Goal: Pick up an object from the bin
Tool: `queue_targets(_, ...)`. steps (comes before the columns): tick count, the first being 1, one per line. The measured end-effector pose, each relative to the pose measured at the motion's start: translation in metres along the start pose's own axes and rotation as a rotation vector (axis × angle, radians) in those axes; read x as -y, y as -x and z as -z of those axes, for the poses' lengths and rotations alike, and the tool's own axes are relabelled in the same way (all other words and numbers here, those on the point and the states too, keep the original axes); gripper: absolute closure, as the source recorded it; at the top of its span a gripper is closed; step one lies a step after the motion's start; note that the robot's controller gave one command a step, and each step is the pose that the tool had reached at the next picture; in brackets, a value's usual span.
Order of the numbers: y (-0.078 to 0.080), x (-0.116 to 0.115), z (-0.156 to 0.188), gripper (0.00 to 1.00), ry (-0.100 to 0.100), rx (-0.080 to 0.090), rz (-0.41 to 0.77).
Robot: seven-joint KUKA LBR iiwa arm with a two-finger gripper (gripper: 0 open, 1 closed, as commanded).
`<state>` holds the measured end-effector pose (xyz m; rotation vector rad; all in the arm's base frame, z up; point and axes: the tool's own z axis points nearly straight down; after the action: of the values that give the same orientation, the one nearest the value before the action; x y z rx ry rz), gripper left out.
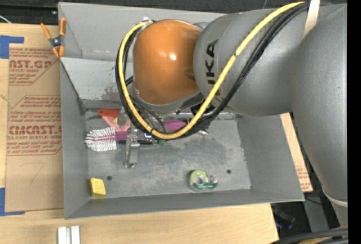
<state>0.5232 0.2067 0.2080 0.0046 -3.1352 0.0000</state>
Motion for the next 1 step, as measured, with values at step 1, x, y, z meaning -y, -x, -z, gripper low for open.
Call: queue_targets(1,0.0021,0.0011,0.004,0.0,0.002,0.007,-0.003)
